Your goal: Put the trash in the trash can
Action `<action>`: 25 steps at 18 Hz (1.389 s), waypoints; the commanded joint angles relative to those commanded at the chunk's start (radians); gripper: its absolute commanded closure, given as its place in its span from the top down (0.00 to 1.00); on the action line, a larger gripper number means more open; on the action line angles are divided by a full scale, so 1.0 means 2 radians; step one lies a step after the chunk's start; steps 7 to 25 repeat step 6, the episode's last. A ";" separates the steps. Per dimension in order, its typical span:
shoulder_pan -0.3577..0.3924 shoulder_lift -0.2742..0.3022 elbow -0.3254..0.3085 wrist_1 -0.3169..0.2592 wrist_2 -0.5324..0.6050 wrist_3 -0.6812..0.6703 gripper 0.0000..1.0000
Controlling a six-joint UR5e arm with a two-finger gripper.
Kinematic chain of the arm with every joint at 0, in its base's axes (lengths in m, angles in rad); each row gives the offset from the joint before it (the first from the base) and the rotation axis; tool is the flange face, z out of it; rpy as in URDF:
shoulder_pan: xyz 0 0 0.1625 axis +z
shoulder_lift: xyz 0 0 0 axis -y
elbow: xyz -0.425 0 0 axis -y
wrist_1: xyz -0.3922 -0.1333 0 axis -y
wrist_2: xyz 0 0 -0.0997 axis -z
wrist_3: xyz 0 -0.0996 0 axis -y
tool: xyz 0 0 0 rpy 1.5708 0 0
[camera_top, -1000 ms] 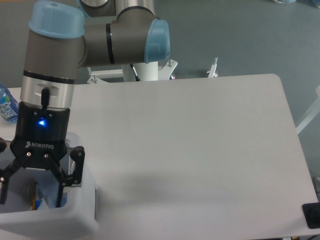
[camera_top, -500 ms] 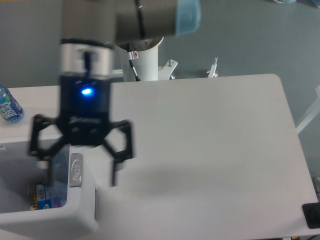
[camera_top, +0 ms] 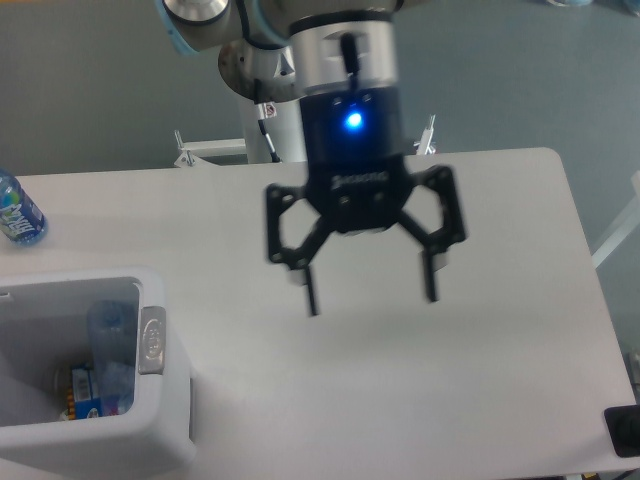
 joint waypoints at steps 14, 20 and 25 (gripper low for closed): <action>0.019 0.025 -0.030 -0.053 0.062 0.141 1.00; 0.019 0.025 -0.030 -0.053 0.062 0.141 1.00; 0.019 0.025 -0.030 -0.053 0.062 0.141 1.00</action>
